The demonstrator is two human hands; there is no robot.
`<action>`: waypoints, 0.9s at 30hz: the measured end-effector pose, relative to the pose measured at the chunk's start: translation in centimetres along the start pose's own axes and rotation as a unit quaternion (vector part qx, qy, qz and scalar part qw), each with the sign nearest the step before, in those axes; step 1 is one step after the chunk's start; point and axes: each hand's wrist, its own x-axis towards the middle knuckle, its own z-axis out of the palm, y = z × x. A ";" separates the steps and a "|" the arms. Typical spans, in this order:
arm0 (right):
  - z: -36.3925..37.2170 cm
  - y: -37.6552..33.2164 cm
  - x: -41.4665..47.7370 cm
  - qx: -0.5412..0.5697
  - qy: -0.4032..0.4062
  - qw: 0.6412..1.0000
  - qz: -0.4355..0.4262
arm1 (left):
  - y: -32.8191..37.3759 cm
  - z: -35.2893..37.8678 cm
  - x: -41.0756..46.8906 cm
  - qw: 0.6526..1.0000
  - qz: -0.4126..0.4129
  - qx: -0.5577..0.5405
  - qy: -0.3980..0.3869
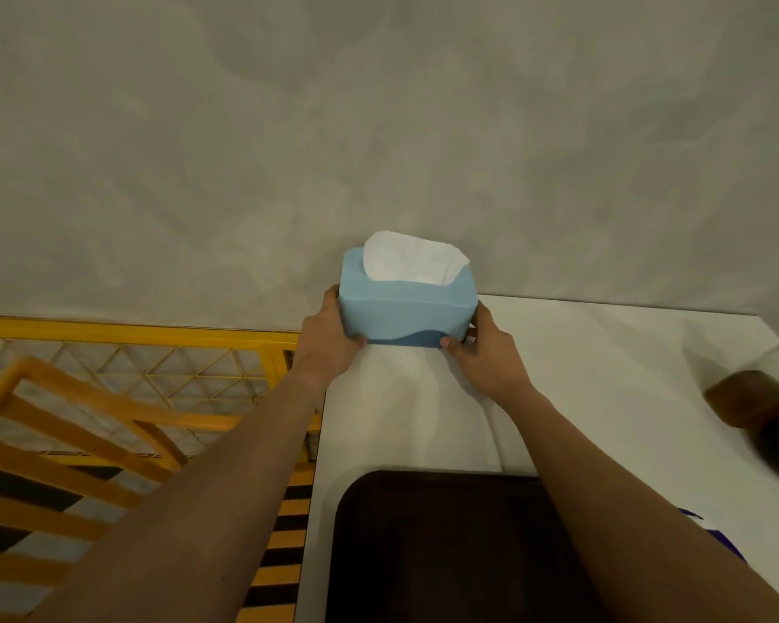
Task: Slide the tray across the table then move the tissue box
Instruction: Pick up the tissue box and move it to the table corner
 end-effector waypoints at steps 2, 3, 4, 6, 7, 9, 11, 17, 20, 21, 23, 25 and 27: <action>0.0 0.1 0.5 -0.010 -0.003 1.000 0.001 | 0.1 0.2 0.2 1.000 -0.006 0.003 0.000; 0.0 0.1 0.8 -0.013 -0.006 1.000 0.003 | 0.0 0.2 0.3 1.000 -0.008 0.005 -0.002; 0.0 0.0 0.9 -0.015 -0.010 1.000 0.004 | 0.0 0.2 0.3 1.000 -0.011 0.008 -0.004; 0.0 -0.1 1.1 -0.014 -0.017 1.000 0.001 | -0.1 0.2 0.5 1.000 -0.016 0.011 -0.007; 0.0 -0.1 1.1 -0.014 -0.018 1.000 -0.001 | -0.2 0.2 0.7 1.000 -0.018 0.012 -0.009; 0.1 -0.1 1.1 -0.017 -0.017 1.000 -0.001 | -0.2 0.2 1.0 0.999 -0.023 0.017 -0.015; 0.2 -0.2 1.0 -0.022 -0.013 1.000 -0.001 | -0.3 0.3 1.2 0.999 -0.027 0.024 -0.016; 0.2 -0.6 0.9 -0.025 -0.011 1.000 -0.013 | -0.8 0.6 1.5 0.999 -0.021 0.039 -0.011; 0.2 -0.9 0.7 -0.024 -0.012 1.000 -0.010 | -0.8 0.7 1.5 0.999 -0.021 0.041 -0.009; 0.3 -0.8 0.8 -0.024 -0.012 1.000 -0.011 | -0.9 0.8 1.5 0.999 -0.021 0.040 -0.009; 0.2 -0.9 0.7 -0.021 -0.011 1.000 -0.008 | -0.8 0.9 1.3 0.999 -0.021 0.041 -0.008; 0.2 -0.9 0.8 -0.013 -0.018 1.000 0.000 | -0.8 0.8 1.5 0.998 -0.032 0.043 -0.021; -0.1 -1.3 0.5 -0.009 -0.025 1.000 0.004 | -0.2 0.1 1.7 0.997 -0.048 0.054 -0.043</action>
